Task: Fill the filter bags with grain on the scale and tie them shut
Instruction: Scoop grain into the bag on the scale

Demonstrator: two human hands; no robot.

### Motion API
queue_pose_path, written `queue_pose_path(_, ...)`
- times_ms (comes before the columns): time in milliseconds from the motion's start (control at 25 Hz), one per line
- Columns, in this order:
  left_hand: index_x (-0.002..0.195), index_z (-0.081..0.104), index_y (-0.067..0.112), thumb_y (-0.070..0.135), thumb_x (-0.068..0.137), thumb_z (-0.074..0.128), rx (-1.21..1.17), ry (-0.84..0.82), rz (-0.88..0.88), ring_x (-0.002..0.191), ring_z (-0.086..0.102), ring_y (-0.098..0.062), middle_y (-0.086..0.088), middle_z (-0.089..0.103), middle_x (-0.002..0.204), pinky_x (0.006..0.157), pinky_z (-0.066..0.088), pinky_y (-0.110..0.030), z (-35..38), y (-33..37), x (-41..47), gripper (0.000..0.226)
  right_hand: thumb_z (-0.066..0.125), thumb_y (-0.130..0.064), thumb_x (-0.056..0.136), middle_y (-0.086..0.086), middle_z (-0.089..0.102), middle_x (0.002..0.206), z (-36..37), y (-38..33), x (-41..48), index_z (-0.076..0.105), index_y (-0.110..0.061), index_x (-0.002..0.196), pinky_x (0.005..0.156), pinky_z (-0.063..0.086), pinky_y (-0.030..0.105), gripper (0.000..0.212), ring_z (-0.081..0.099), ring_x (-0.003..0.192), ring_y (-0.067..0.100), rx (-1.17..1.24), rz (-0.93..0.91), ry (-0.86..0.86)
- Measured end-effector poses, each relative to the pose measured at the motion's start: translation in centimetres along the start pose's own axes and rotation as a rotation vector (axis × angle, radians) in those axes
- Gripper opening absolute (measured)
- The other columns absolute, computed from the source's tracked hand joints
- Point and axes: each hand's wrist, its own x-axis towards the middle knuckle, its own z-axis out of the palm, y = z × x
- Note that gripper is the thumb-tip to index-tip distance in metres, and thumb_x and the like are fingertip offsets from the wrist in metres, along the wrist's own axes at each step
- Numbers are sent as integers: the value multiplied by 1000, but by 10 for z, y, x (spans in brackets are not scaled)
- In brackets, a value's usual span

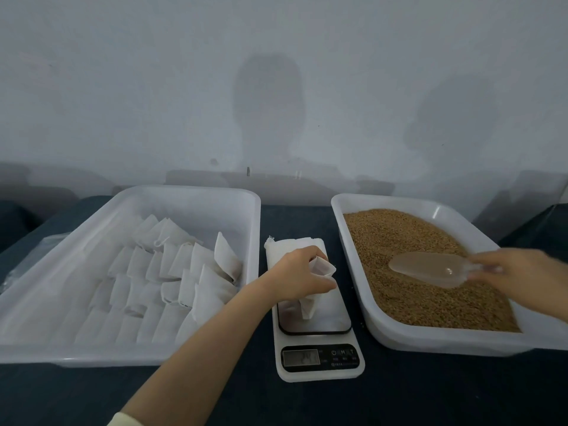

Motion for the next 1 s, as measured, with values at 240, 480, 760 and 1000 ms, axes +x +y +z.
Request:
queue_pose_path(240, 103, 54, 35, 40, 76, 73, -12, -4, -9, 91, 59, -9, 11, 59, 101, 77, 56, -26, 0, -1, 1, 33, 60, -47, 82, -18, 61, 91, 26, -28, -16, 63, -49, 106, 63, 43, 29, 24, 56, 81, 7, 144, -137, 29)
queue_pose_path(480, 99, 54, 39, 42, 74, 73, -13, -12, -10, 89, 60, -10, 13, 59, 98, 75, 56, -25, 1, -4, 3, 32, 82, -29, 64, -1, 69, 80, 26, -37, -10, 74, -26, 98, 71, 33, 37, 35, 63, 76, 25, -286, -246, 287)
queue_pose_path(760, 93, 50, 44, 40, 74, 74, -12, -14, -11, 87, 59, -7, 17, 57, 95, 72, 53, -20, 2, -2, 3, 30, 63, -40, 82, -12, 65, 99, 32, -51, -11, 64, -36, 115, 88, 31, 35, 33, 56, 99, 13, -106, -179, 126)
queue_pose_path(1000, 98, 51, 41, 41, 75, 74, -9, -24, -18, 88, 59, -8, 17, 56, 96, 70, 52, -20, 2, -3, 3, 33, 61, -42, 84, -16, 65, 92, 27, -43, -15, 57, -60, 101, 78, 45, 33, 25, 56, 86, 3, 345, -69, -143)
